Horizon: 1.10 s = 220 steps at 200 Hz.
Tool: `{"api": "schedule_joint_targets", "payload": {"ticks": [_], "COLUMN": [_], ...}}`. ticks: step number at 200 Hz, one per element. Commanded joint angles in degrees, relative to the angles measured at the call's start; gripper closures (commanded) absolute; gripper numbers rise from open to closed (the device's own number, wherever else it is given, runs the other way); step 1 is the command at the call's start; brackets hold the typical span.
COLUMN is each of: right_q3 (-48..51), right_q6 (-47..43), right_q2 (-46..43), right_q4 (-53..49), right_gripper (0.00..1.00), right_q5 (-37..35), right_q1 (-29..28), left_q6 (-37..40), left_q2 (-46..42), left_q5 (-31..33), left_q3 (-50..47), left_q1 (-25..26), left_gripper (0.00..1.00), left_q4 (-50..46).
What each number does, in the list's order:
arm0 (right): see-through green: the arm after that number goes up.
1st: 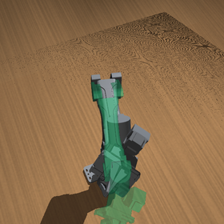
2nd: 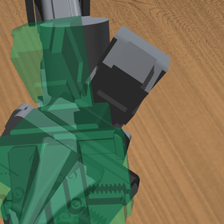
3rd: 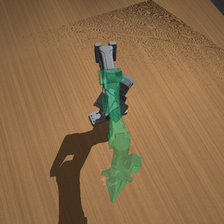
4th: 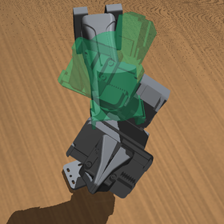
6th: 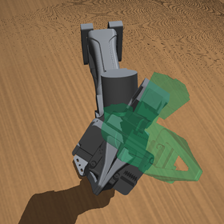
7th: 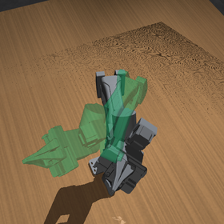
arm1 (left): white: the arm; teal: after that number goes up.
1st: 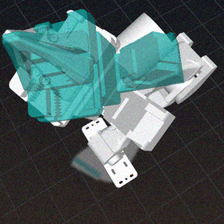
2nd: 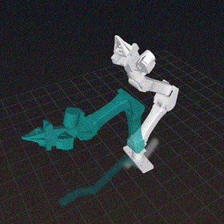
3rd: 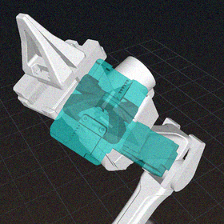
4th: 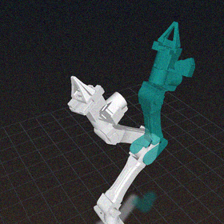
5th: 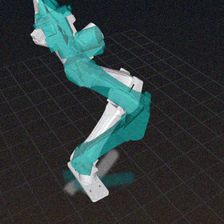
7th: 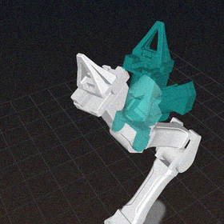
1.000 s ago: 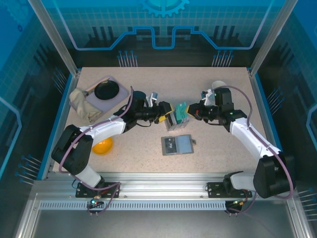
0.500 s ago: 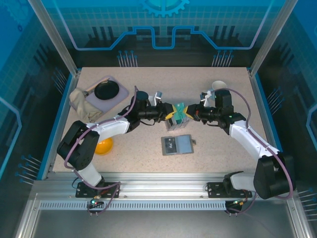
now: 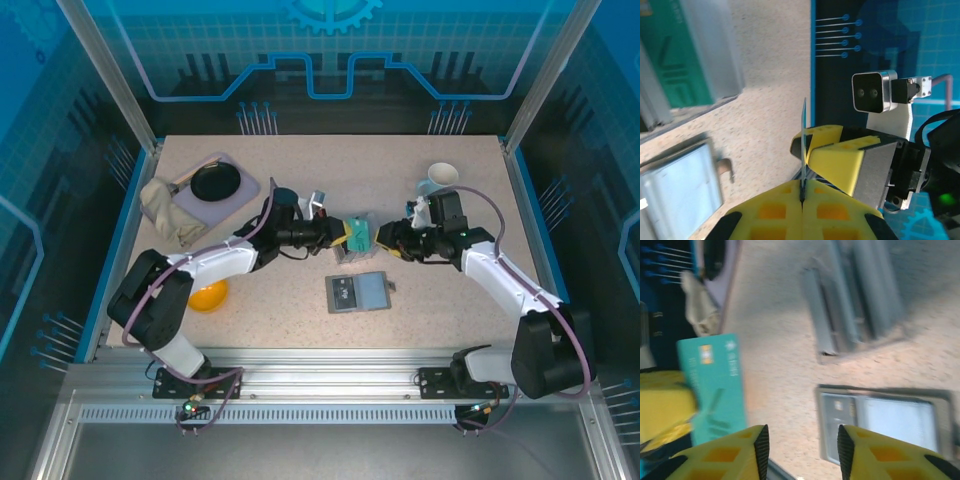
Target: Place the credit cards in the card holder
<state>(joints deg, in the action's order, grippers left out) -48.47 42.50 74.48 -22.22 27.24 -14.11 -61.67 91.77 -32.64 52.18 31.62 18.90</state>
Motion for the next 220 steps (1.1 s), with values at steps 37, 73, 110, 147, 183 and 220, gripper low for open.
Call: {"api": "schedule_joint_targets", "payload": {"ticks": [37,73,110,147,183,220], "right_q3": [-1.55,-3.55,-2.76,-1.54,0.95,1.62], "right_q6": [-10.9,-11.64,-12.12,-12.37,-12.08,-12.05], "right_q2": [7.47,12.32,14.88,15.6,16.39,17.08], "right_q4": [-15.95,-17.66,-16.37,-14.01,-12.46,-11.9], "right_gripper": [0.41,0.4,0.41,0.47,0.57,0.64], "right_q5": [-22.07,-26.86,-26.88,-24.29,-23.05,-23.21], "right_q1": [-8.84,-12.86,-13.62,-12.84,-11.47,-11.07], "left_q6": [5.96,5.48,6.62,6.83,6.31,6.56], "left_q2": [-2.18,0.43,3.25,5.5,5.06,3.86], "left_q5": [8.59,11.77,14.43,16.2,17.76,18.31], "left_q3": [-7.72,-9.48,-9.74,-11.85,-14.38,-15.66], "left_q1": [5.9,9.09,11.31,12.05,12.5,12.42], "left_gripper": [1.0,1.0,1.0,1.0,1.0,1.0], "left_q4": [-5.57,-3.42,-2.35,1.03,2.61,3.89]}}
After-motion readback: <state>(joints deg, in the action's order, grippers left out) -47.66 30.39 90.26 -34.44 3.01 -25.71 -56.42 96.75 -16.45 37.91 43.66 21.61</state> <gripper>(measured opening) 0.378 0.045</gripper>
